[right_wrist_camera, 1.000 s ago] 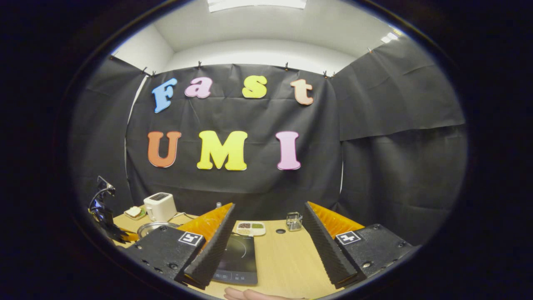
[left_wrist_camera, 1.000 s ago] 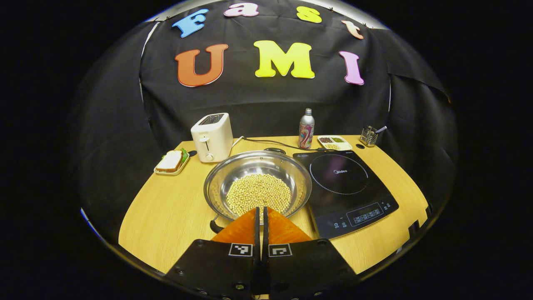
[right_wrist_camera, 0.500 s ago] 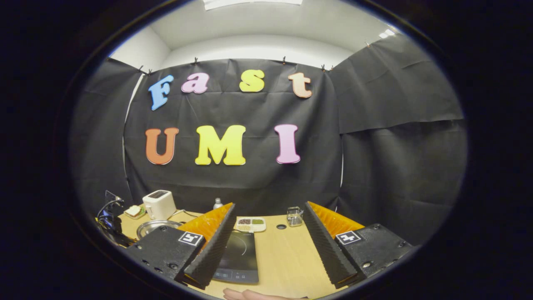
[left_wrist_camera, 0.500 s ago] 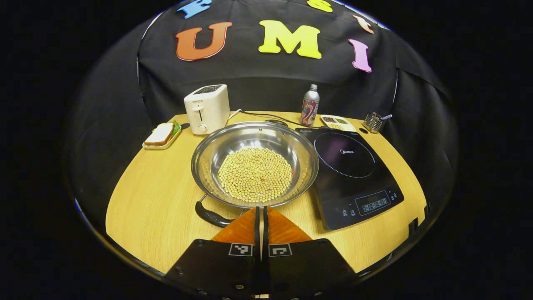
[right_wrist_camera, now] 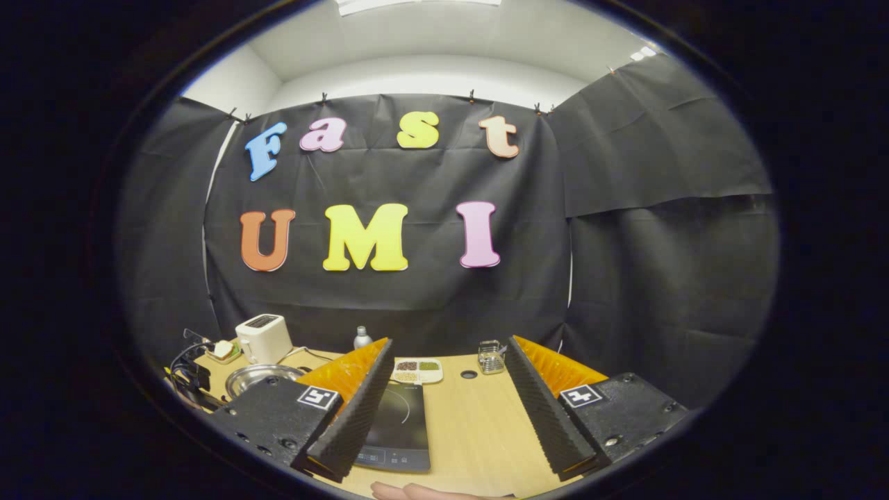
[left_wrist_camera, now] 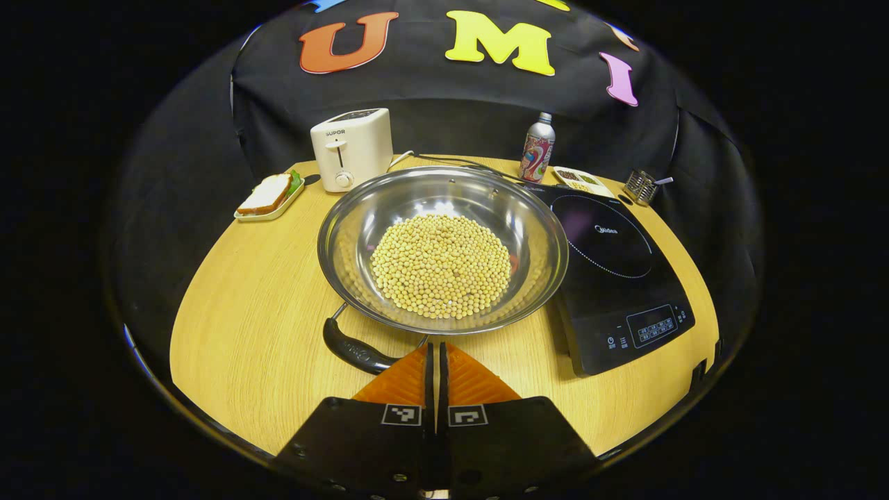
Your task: First push the handle of the pot to place it horizontally, then grasp the pot with both hands and set it on the induction cooktop.
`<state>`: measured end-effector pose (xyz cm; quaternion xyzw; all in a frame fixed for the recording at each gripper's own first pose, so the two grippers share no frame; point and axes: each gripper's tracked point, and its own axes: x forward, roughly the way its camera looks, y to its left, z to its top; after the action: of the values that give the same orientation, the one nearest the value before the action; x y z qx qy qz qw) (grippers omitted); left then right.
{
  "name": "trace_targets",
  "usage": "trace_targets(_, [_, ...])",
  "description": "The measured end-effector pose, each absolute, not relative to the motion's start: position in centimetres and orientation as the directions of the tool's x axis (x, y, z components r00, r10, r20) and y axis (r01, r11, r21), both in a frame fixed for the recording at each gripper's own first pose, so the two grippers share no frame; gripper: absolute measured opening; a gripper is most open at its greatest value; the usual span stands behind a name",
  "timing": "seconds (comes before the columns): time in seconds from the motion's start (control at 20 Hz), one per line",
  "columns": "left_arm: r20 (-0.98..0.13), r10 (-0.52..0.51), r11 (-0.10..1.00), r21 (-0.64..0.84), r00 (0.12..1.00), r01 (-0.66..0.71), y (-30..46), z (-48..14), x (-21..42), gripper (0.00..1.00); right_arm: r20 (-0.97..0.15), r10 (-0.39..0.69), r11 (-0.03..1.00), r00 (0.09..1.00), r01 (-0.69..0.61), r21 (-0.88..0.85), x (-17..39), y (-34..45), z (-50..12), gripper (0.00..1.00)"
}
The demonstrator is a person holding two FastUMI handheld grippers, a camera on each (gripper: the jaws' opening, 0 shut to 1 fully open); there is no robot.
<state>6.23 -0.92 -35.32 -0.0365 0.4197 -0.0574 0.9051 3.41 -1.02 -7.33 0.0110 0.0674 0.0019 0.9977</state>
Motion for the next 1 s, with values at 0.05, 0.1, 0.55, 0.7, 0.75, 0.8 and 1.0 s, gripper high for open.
trace_targets(0.05, [-0.755,-0.127,0.992,-0.112,0.643,0.064,-0.6,-35.3,6.1,0.0,-0.132,0.009,1.0,0.991,-0.005,0.028,3.4,-0.9,-7.3,1.0])
trace_targets(0.1, [-0.756,-0.115,0.993,-0.101,0.645,0.06,-0.1,-35.4,6.2,0.0,-0.133,0.015,1.0,0.991,-0.012,0.024,3.5,-0.6,-7.5,0.96])
trace_targets(0.55, [-0.755,-0.096,0.994,-0.111,0.649,0.018,4.1,-35.5,7.0,0.0,-0.127,0.044,0.999,0.991,-0.042,0.015,3.9,0.5,-7.9,0.96])
trace_targets(0.7, [-0.753,-0.067,0.997,-0.076,0.655,0.014,6.0,-35.7,7.9,0.0,-0.104,0.04,0.999,0.994,-0.038,0.018,4.4,0.4,-7.5,0.96])
trace_targets(0.75, [-0.755,-0.055,0.998,-0.065,0.654,0.008,6.7,-35.8,8.1,0.0,-0.095,0.035,0.999,0.995,-0.034,0.019,4.7,0.4,-7.3,0.96])
trace_targets(0.8, [-0.757,-0.047,0.998,-0.062,0.652,0.0,7.3,-35.9,8.4,0.0,-0.091,0.035,0.999,0.995,-0.033,0.021,4.9,0.6,-7.3,0.96])
trace_targets(1.0, [-0.762,-0.035,0.997,-0.067,0.647,-0.025,8.8,-35.8,9.6,0.0,-0.09,0.05,0.998,0.995,-0.046,0.041,5.8,1.3,-7.6,1.0])
